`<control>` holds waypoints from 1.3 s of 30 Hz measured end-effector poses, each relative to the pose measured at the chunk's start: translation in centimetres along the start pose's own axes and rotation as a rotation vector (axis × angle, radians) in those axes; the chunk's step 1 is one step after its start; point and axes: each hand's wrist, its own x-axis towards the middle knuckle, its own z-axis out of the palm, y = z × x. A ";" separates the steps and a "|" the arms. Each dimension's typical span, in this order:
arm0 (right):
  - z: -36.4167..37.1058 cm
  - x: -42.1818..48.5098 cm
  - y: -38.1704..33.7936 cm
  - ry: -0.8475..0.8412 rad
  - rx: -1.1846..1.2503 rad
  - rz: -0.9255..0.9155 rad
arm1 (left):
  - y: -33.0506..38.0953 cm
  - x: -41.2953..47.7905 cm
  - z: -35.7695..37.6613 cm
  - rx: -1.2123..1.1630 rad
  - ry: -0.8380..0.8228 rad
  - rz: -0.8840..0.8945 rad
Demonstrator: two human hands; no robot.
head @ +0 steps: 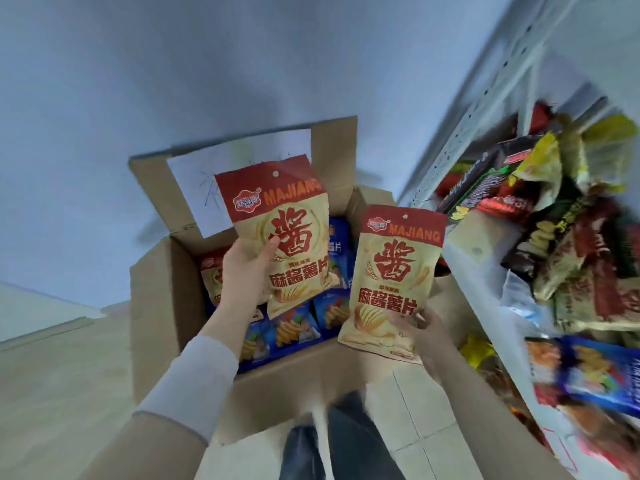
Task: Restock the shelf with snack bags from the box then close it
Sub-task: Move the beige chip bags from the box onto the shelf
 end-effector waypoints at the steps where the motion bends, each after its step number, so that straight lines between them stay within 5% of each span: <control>1: -1.0 -2.1 -0.6 -0.003 0.012 -0.029 | 1.9 -1.3 0.4 0.009 -0.028 0.026; 7: -8.9 -12.7 -2.5 0.076 0.057 -0.167 | 12.2 -8.6 6.0 0.123 -0.265 0.297; 18: -34.3 -28.3 3.7 0.580 0.149 -0.379 | 20.3 -29.5 29.2 -0.003 -0.692 0.586; 28: -55.3 -37.0 10.2 0.913 0.419 -0.405 | 19.5 -46.9 51.4 -0.059 -1.051 0.591; 39: -70.8 -35.4 11.9 1.077 0.472 -0.370 | 17.7 -53.0 72.5 0.026 -1.285 0.578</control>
